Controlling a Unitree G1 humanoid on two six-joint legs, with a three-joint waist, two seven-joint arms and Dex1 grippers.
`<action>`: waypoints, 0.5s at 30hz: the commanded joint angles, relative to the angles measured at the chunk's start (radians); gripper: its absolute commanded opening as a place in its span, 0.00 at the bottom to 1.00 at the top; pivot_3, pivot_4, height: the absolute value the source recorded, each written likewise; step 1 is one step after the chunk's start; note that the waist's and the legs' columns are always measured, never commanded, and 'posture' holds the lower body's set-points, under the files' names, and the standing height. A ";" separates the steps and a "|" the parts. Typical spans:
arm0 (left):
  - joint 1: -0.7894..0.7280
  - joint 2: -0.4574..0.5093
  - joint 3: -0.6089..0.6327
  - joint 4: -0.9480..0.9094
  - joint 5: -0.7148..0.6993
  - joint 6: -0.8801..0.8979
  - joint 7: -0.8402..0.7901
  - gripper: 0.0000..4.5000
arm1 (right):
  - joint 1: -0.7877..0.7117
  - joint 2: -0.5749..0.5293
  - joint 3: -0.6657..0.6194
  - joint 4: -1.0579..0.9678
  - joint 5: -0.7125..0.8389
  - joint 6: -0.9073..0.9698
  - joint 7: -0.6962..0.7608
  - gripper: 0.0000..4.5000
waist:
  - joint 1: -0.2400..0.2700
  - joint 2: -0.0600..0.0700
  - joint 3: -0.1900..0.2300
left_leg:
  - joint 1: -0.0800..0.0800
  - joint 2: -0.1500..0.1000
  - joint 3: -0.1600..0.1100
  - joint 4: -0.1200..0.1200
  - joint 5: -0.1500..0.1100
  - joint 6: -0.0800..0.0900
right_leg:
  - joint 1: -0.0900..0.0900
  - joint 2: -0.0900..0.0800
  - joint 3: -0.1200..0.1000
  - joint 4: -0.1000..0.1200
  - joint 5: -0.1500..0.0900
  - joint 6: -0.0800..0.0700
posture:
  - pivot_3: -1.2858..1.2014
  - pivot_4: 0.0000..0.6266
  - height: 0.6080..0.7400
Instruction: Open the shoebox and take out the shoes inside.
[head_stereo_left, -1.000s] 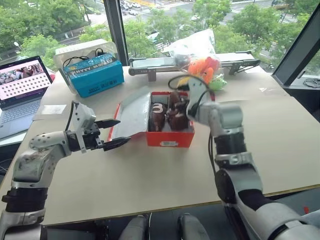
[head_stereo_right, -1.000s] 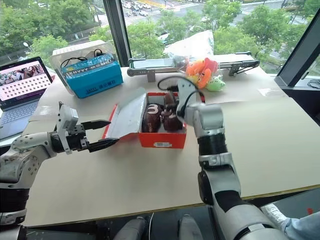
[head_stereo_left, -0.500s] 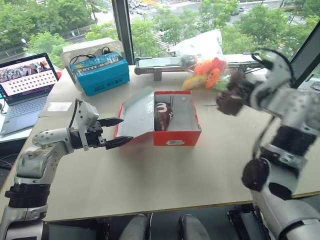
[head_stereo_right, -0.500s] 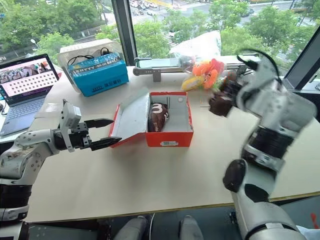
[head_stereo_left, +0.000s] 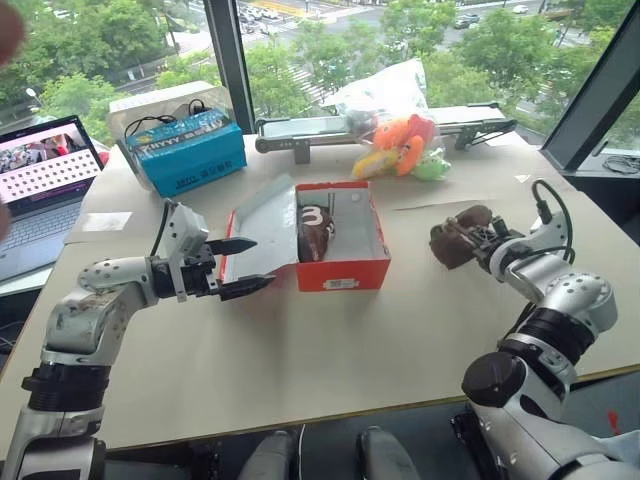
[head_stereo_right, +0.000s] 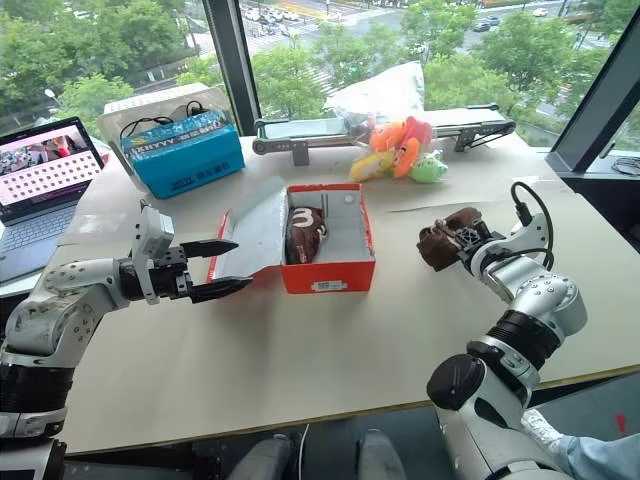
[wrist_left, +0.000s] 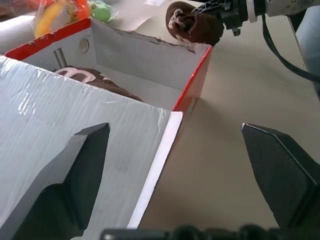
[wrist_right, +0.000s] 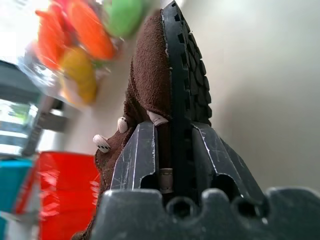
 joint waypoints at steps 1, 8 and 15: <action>-0.024 -0.002 0.002 -0.017 -0.006 -0.007 -0.005 1.00 | -0.024 -0.037 -0.131 0.113 0.177 -0.160 0.015 0.15 | 0.005 0.000 0.000 | 0.000 0.000 0.000 0.000 0.000 0.000 | 0.001 0.000 0.000 0.000 0.000 -0.001 | 0.52 0.24 1.00; -0.037 -0.001 -0.002 -0.008 -0.007 -0.006 -0.010 1.00 | 0.071 -0.142 -0.011 0.302 0.120 -0.277 -0.040 0.15 | 0.012 0.000 0.000 | 0.000 0.000 0.001 0.000 0.000 0.000 | 0.003 -0.001 -0.001 -0.007 0.002 0.003 | 0.52 0.24 1.00; -0.046 -0.007 -0.005 0.003 -0.003 -0.014 -0.012 1.00 | 0.108 -0.185 0.073 0.391 0.127 -0.356 -0.058 0.53 | 0.007 -0.002 -0.001 | 0.001 0.001 0.002 0.001 0.000 0.000 | 0.008 -0.001 -0.002 -0.011 0.004 0.004 | 0.52 0.24 1.00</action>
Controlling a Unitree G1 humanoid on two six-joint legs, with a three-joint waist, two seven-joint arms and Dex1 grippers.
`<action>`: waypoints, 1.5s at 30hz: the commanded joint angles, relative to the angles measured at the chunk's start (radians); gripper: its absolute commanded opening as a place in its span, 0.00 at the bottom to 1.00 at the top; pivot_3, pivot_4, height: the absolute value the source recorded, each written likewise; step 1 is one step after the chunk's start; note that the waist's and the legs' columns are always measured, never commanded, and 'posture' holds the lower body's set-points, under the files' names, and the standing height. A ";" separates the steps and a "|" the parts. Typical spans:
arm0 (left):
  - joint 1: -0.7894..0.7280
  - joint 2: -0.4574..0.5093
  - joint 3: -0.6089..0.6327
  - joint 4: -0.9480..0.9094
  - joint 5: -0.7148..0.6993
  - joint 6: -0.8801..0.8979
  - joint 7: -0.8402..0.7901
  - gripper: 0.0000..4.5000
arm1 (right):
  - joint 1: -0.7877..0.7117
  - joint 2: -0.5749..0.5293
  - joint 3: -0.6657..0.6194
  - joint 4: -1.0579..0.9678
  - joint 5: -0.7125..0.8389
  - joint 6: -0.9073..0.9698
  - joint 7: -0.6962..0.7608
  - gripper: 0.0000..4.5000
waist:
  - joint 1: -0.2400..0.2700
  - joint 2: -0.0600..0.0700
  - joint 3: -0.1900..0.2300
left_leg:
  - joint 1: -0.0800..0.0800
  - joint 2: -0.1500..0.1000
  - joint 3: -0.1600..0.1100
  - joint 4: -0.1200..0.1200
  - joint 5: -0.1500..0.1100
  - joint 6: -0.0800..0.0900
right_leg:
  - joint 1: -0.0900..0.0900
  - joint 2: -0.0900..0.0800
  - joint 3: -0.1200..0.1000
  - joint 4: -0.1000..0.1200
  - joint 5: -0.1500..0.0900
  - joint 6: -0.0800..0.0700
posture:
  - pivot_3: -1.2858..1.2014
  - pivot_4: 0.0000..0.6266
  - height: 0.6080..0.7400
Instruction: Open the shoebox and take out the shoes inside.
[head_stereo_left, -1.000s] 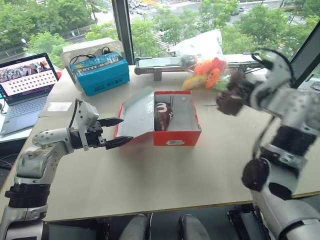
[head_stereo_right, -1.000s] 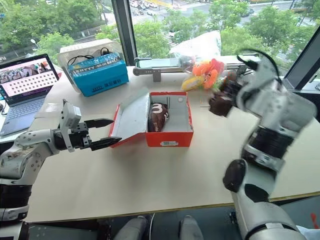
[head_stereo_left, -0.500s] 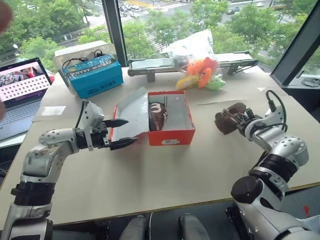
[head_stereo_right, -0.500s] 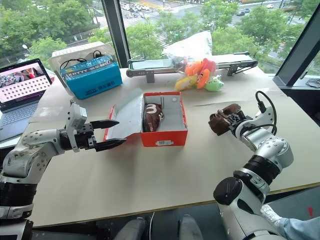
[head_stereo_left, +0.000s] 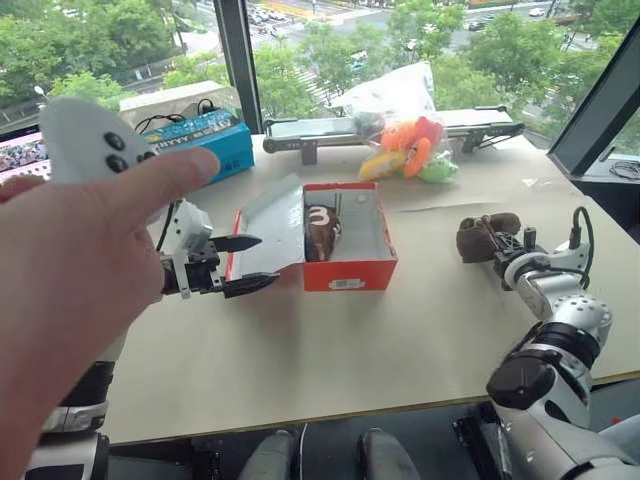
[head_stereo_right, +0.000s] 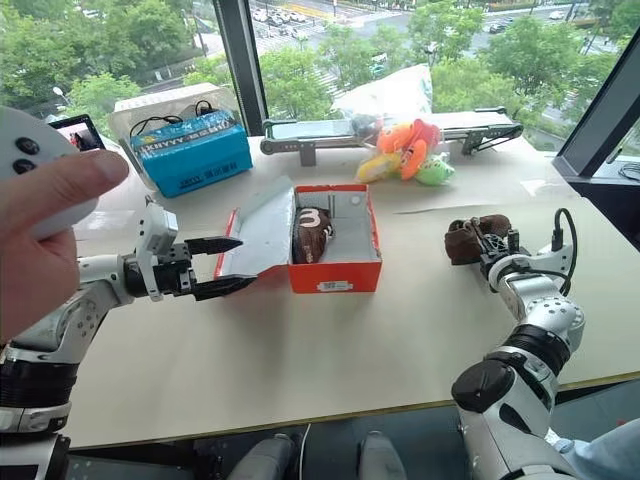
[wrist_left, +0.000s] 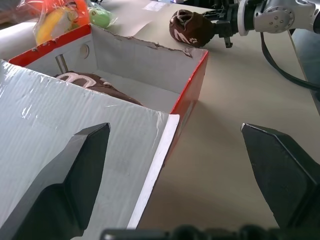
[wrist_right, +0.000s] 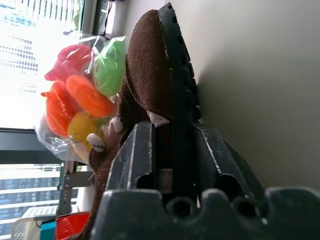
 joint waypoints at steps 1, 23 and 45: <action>-0.019 0.000 0.011 -0.005 -0.001 -0.017 -0.005 1.00 | 0.017 -0.025 0.043 0.031 -0.002 -0.050 -0.019 0.61 | -0.002 0.000 0.000 | 0.000 0.000 0.000 0.000 0.000 0.000 | 0.000 0.000 0.001 0.000 0.000 0.000 | 0.52 0.24 1.00; -0.011 0.018 0.032 -0.010 -0.004 -0.015 -0.005 1.00 | 0.066 -0.234 0.704 -0.724 -0.215 0.115 0.030 0.82 | -0.010 0.004 0.002 | -0.005 0.000 0.001 0.000 0.000 0.000 | -0.007 0.000 0.002 0.001 0.000 0.001 | 0.52 0.24 1.00; 0.018 0.010 0.044 -0.047 -0.013 -0.008 0.027 1.00 | -0.223 -0.021 1.172 -0.247 -0.290 0.182 0.516 0.82 | 0.004 -0.001 0.003 | -0.007 -0.001 0.000 -0.001 0.000 0.000 | -0.010 0.000 0.001 0.000 0.006 -0.008 | 0.52 0.24 1.00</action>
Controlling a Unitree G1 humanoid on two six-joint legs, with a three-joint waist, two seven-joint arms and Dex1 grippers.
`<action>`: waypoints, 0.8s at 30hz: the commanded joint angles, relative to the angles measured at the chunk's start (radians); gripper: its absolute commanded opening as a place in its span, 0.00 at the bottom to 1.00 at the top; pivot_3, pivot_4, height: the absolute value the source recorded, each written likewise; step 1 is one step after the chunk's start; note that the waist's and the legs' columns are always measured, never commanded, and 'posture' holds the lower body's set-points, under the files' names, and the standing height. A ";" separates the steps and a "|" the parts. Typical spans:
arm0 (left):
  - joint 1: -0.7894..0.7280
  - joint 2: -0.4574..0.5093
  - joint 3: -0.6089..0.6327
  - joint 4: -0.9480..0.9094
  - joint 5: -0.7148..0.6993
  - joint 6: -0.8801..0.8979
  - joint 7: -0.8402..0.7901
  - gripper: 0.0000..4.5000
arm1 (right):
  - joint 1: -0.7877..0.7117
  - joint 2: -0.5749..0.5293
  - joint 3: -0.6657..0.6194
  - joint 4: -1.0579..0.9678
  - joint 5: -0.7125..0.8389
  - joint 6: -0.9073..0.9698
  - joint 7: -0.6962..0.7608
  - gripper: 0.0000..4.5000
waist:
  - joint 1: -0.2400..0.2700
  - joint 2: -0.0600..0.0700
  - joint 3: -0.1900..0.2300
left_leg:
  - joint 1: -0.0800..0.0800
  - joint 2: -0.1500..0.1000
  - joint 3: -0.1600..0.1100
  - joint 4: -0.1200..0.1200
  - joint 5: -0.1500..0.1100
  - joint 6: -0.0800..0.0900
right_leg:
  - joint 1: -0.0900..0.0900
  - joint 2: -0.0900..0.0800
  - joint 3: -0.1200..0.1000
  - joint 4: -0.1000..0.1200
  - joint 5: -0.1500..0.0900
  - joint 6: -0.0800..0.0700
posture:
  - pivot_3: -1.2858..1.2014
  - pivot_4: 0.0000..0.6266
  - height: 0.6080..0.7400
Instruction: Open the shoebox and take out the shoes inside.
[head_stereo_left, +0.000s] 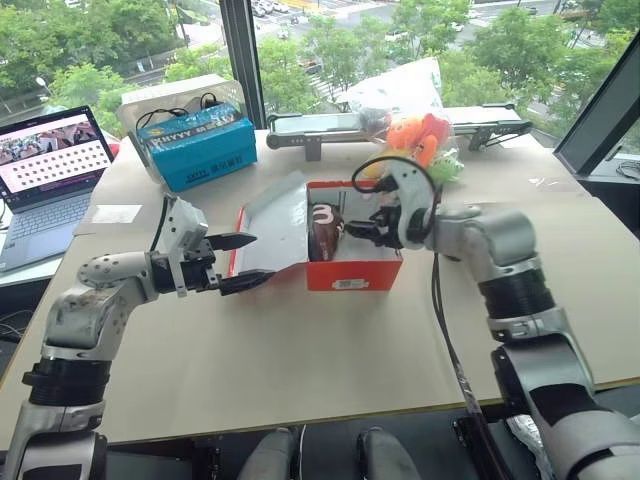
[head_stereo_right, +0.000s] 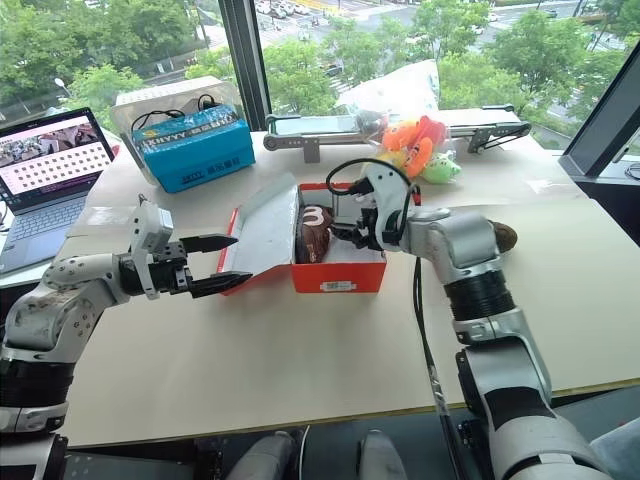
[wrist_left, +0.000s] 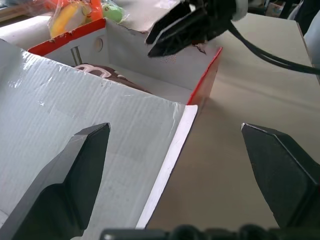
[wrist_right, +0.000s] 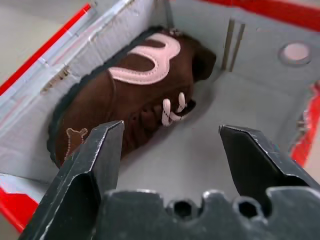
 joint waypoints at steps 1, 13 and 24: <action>0.015 0.003 0.029 -0.052 -0.014 -0.006 0.014 1.00 | -0.058 0.042 -0.038 0.117 -0.041 -0.087 0.024 0.82 | -0.002 0.000 0.000 | 0.000 0.000 0.000 0.000 0.000 0.000 | 0.000 0.000 0.000 0.000 0.000 0.000 | 0.52 0.24 1.00; 0.043 0.007 0.039 -0.090 -0.023 0.003 0.036 1.00 | -0.188 0.156 -0.121 0.357 -0.056 -0.165 0.107 0.82 | -0.012 0.000 0.000 | 0.001 0.001 0.000 0.000 0.000 0.000 | 0.000 0.002 0.001 0.001 0.001 -0.001 | 0.52 0.24 1.00; 0.041 0.010 0.044 -0.113 -0.031 0.022 0.050 1.00 | -0.304 0.236 -0.095 0.794 -0.228 -0.479 0.181 0.82 | -0.018 0.000 0.000 | 0.003 0.001 0.000 0.000 0.000 -0.001 | 0.000 0.004 0.002 0.002 0.001 -0.002 | 0.52 0.24 1.00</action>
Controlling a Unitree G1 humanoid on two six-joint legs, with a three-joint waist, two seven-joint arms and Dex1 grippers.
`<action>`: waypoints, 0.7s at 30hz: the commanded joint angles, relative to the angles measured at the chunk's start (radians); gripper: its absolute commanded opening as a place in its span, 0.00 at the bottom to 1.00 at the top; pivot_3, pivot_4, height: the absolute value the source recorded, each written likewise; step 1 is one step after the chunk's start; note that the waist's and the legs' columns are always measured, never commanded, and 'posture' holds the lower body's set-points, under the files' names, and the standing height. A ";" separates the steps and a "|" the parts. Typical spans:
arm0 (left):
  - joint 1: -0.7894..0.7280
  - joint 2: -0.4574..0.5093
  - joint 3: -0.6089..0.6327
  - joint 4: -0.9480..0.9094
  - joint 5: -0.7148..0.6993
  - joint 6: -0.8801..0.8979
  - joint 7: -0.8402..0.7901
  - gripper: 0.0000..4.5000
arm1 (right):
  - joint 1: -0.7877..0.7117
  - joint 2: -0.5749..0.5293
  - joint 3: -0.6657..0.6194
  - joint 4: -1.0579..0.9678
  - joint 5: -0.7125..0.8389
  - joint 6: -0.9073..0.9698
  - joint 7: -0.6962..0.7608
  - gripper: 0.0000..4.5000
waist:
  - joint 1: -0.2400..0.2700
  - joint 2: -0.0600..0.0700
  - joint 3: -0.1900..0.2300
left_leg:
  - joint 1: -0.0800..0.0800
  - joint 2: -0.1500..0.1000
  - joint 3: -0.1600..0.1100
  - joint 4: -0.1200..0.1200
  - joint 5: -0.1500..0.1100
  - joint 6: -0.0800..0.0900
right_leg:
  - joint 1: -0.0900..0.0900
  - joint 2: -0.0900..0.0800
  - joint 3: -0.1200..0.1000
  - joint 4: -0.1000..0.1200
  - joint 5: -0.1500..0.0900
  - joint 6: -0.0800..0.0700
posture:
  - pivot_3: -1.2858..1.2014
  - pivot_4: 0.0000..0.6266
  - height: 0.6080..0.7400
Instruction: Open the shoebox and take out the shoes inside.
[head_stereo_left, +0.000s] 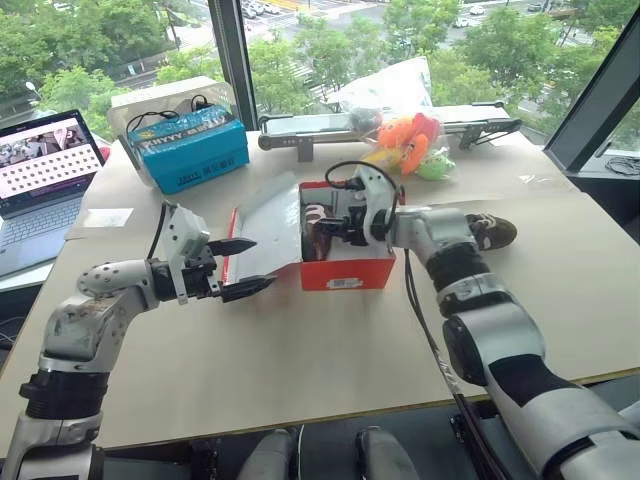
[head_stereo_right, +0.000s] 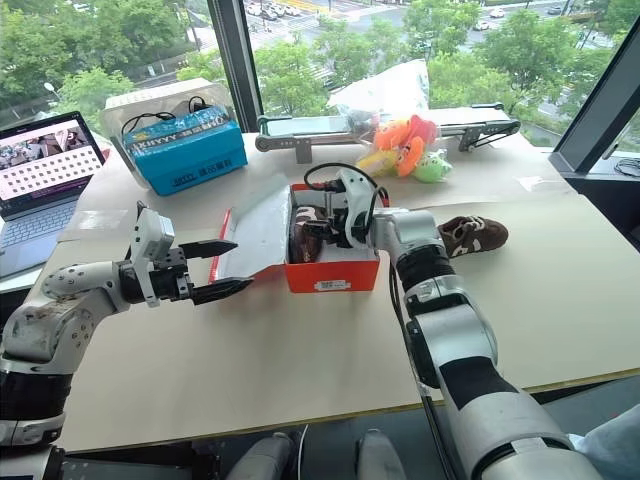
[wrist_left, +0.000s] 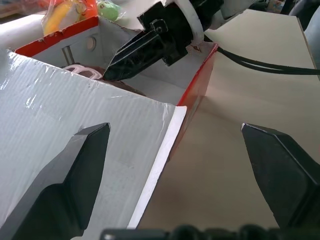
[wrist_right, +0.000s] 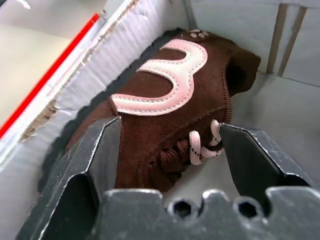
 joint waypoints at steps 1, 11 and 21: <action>-0.009 0.011 0.034 -0.044 -0.026 0.004 0.005 1.00 | -0.050 0.024 -0.013 0.092 -0.042 -0.091 0.024 0.82 | -0.001 0.000 0.000 | 0.001 0.000 0.000 0.000 0.000 0.000 | 0.000 0.001 0.000 0.000 0.000 0.000 | 0.52 0.24 1.00; -0.009 0.010 0.034 -0.048 -0.026 0.010 0.008 1.00 | -0.067 0.090 -0.188 0.234 0.028 -0.033 0.071 0.82 | -0.025 0.000 0.000 | 0.006 0.002 0.000 -0.001 -0.003 -0.005 | 0.003 0.004 0.003 0.001 0.001 -0.001 | 0.52 0.24 1.00; -0.003 0.009 0.027 -0.054 -0.017 0.003 0.009 1.00 | -0.085 0.090 -0.356 0.247 0.103 0.035 0.124 0.82 | -0.023 0.000 0.000 | 0.006 0.004 0.000 -0.001 -0.003 -0.004 | 0.003 0.006 0.003 0.001 0.001 -0.002 | 0.52 0.24 1.00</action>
